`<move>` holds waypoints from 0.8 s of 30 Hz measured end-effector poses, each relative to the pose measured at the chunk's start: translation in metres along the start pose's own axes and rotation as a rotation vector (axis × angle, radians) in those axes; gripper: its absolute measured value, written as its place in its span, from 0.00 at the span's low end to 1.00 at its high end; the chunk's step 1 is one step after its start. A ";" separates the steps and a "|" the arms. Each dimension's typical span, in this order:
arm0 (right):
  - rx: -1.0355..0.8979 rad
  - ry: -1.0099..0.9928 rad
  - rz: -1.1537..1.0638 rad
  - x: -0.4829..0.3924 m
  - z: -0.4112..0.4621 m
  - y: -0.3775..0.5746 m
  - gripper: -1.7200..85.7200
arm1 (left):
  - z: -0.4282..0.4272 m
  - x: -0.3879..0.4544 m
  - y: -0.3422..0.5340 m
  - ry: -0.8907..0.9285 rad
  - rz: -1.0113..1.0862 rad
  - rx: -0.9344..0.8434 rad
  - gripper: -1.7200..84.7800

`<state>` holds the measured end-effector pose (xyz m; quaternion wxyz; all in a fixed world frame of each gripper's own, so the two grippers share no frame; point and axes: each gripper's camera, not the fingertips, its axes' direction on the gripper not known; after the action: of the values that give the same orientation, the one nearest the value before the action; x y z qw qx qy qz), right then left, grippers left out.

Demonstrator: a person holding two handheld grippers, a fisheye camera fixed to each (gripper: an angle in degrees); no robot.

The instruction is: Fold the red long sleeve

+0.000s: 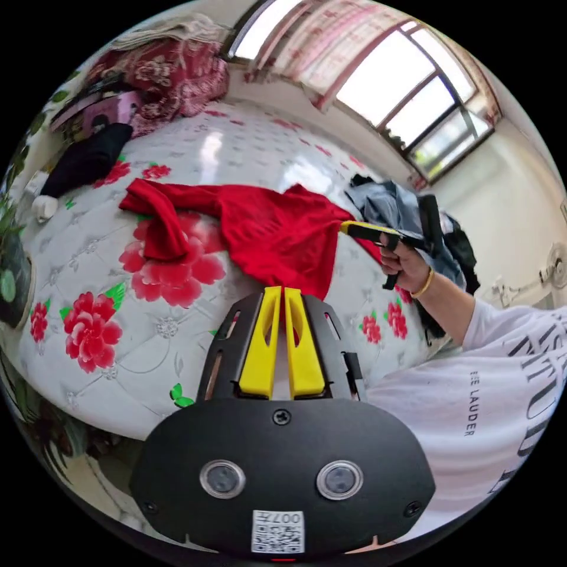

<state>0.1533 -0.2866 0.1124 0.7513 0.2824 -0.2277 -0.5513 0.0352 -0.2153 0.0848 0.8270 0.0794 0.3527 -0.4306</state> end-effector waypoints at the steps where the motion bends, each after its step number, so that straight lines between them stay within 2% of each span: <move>1: 0.023 -0.010 0.018 0.003 -0.011 -0.007 0.04 | -0.005 -0.010 -0.001 -0.006 -0.040 0.020 0.01; 3: 0.139 0.025 0.063 0.009 -0.049 -0.025 0.06 | -0.008 -0.055 -0.007 -0.033 -0.193 0.045 0.02; 5: 0.135 0.091 0.048 0.008 -0.058 -0.032 0.06 | 0.000 -0.082 -0.010 -0.080 -0.284 0.013 0.03; 9: -0.082 0.115 0.037 0.019 -0.028 -0.009 0.09 | 0.007 -0.105 -0.015 -0.094 -0.327 -0.024 0.11; 15: -0.210 0.069 0.021 0.016 0.020 0.013 0.12 | 0.029 -0.109 -0.016 -0.068 -0.308 -0.124 0.15; 19: -0.163 0.129 -0.082 -0.005 0.032 -0.019 0.11 | 0.048 -0.105 -0.034 -0.146 -0.265 -0.208 0.12; 21: -0.181 0.175 -0.118 -0.016 0.037 -0.042 0.08 | 0.051 -0.103 -0.047 -0.240 -0.211 -0.242 0.05; 24: -0.275 0.192 -0.142 -0.016 0.030 -0.053 0.05 | 0.034 -0.108 -0.055 -0.187 -0.161 -0.243 0.02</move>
<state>0.0921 -0.2890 0.0988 0.7602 0.2439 -0.0568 -0.5995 -0.0313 -0.1931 0.1896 0.8227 -0.0899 0.3287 -0.4551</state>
